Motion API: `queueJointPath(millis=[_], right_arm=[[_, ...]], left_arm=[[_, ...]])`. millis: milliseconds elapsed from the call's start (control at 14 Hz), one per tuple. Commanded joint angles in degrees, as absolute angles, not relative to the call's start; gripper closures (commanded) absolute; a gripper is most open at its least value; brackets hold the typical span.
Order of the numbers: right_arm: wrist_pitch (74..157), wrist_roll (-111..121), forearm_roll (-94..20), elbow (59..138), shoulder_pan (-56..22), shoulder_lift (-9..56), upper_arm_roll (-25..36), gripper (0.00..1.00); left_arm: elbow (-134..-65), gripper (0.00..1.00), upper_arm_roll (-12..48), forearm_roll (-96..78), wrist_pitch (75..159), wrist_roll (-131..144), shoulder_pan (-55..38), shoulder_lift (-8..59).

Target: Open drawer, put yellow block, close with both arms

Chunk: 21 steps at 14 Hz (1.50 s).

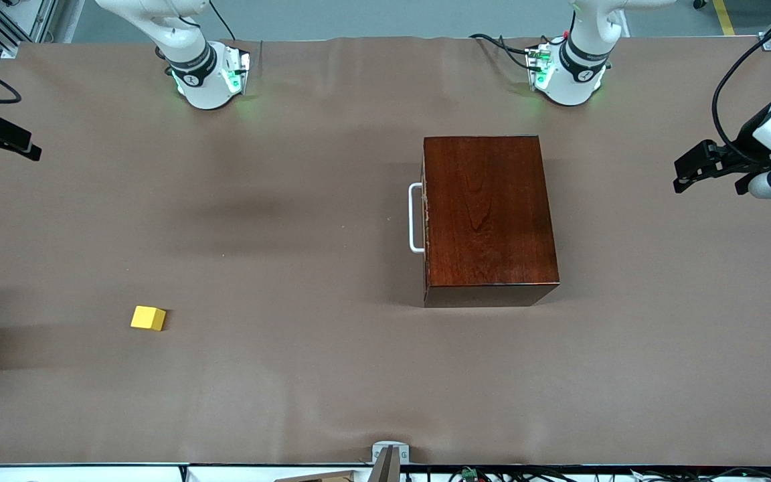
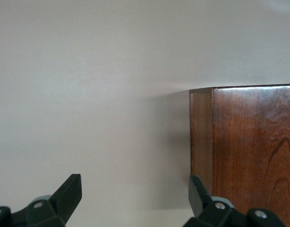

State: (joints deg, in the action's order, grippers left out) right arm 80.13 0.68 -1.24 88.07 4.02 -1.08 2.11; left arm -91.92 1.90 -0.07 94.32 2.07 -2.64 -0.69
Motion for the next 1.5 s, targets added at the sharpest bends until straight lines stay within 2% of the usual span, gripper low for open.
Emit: queueJointPath(millis=[0, 214, 643, 1000, 1429], right_arm=[[81.8, 1.1, -0.8, 89.6, 4.9, -1.1, 1.7, 0.00], [84.8, 1.1, -0.9, 91.0, 4.2, -1.1, 1.6, 0.00], [90.3, 1.1, -0.9, 94.4, 3.3, 0.3, 1.6, 0.00], [89.2, 1.1, -0.7, 94.9, 3.6, 1.2, 1.6, 0.00], [88.9, 1.1, -0.6, 94.9, 3.9, 1.8, 1.7, 0.00]], left_arm=[[-90.7, 0.00, 1.9, -0.7, 94.3, 2.4, -2.5, 0.0], [-89.5, 0.00, 4.4, -0.9, 94.3, 2.7, -4.1, 0.9], [-83.1, 0.00, 15.7, -0.4, 94.3, 19.0, -9.6, 7.9], [-75.5, 0.00, 15.6, 0.0, 94.4, 43.3, -24.8, 16.3], [-71.3, 0.00, 15.0, 6.7, 94.7, 44.6, -38.4, 24.3]])
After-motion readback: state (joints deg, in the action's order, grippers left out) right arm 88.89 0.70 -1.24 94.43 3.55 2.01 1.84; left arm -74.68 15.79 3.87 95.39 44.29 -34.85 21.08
